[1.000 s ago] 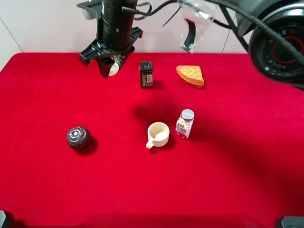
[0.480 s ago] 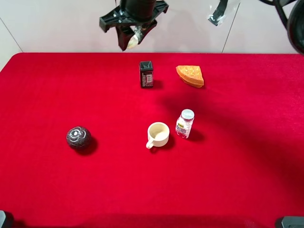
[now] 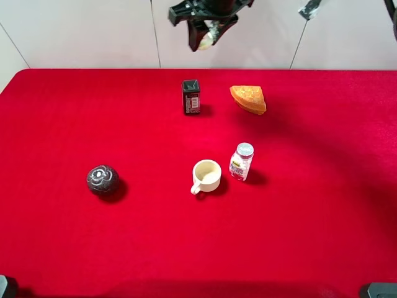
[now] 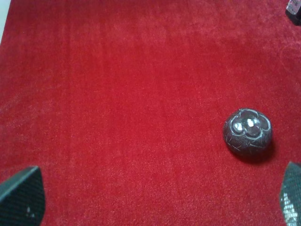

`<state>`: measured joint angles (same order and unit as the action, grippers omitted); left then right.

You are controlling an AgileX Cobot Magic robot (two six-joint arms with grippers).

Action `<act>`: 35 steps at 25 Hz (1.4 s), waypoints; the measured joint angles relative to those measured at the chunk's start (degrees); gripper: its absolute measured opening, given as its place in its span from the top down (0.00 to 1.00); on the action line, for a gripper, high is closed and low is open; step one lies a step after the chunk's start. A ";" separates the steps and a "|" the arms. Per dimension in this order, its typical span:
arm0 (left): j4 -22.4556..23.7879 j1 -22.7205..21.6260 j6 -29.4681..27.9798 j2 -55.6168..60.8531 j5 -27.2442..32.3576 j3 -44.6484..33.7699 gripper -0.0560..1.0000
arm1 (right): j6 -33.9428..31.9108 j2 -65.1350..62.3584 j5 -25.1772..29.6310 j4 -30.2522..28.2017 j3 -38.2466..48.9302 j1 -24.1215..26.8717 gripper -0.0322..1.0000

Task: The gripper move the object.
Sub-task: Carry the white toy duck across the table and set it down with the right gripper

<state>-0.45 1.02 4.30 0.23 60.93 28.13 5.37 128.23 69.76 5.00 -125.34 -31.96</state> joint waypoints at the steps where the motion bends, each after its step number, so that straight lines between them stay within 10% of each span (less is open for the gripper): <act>1: 0.00 0.00 0.00 0.00 0.00 0.00 0.00 | 0.00 0.00 0.00 -0.12 0.00 0.79 0.65; 35: 0.00 0.00 0.00 0.00 0.00 0.00 0.00 | 3.32 0.10 -6.56 -0.16 15.16 17.73 0.66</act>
<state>-0.45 1.02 4.30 0.23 60.93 28.13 8.69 128.33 63.20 4.83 -110.18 -14.24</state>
